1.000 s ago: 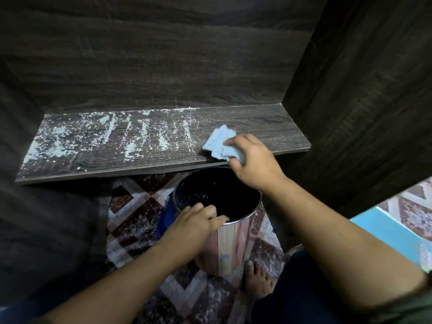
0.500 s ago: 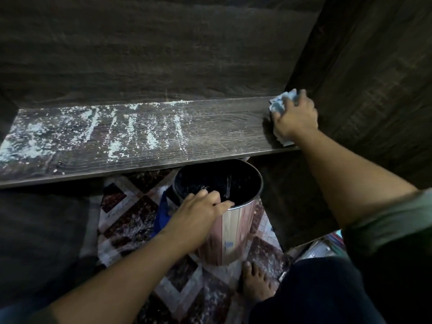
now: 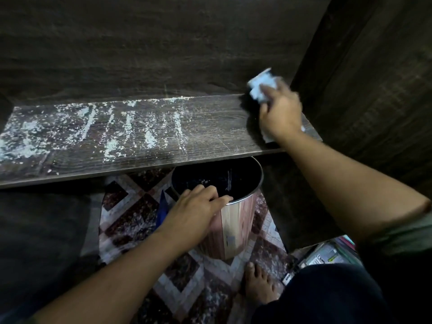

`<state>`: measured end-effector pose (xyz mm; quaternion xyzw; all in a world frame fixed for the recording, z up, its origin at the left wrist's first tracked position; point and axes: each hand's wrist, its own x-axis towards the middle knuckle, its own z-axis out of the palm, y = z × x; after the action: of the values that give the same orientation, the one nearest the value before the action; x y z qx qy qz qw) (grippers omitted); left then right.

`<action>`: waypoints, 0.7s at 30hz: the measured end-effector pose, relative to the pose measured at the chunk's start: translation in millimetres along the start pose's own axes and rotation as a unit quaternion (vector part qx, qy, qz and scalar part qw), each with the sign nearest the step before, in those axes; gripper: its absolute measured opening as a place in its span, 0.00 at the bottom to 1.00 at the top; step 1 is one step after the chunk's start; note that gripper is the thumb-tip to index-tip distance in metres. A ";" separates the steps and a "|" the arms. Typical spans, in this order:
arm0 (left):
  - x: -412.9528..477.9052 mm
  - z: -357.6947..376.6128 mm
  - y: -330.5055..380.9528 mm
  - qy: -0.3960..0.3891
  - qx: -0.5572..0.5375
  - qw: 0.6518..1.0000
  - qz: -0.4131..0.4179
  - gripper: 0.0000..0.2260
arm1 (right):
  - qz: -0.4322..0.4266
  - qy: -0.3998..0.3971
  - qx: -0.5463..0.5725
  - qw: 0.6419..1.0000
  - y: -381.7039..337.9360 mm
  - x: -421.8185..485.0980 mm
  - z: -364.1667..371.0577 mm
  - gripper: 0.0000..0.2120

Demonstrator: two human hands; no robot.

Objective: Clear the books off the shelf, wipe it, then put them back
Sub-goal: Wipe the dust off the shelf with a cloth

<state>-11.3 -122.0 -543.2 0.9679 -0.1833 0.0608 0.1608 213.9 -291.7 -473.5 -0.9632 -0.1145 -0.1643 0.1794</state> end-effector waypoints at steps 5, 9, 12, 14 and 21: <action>-1.3 2.4 -2.5 0.006 0.002 1.000 0.004 0.24 | 0.132 -0.187 -0.074 0.971 39.3 21.2 7.8 0.31; 0.8 2.5 -3.6 0.011 0.005 1.000 -0.006 0.25 | 0.025 -0.159 -0.051 0.986 4.4 9.5 24.3 0.24; 0.9 1.9 -3.2 0.010 0.008 1.000 -0.009 0.25 | -0.100 -0.156 0.097 0.978 -32.2 -7.4 30.9 0.20; 0.0 1.2 -4.0 0.015 0.009 1.000 -0.006 0.25 | -0.088 -0.094 0.182 0.975 -40.2 -8.1 32.0 0.21; -8.0 0.0 -10.9 0.030 0.005 1.000 -0.004 0.28 | 0.104 -0.112 -0.016 0.988 -29.3 17.7 49.2 0.31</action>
<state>-14.6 -109.6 -547.8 0.9673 -0.1738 0.0895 0.1616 235.5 -243.3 -501.5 -0.9849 -0.0300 -0.0380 0.1660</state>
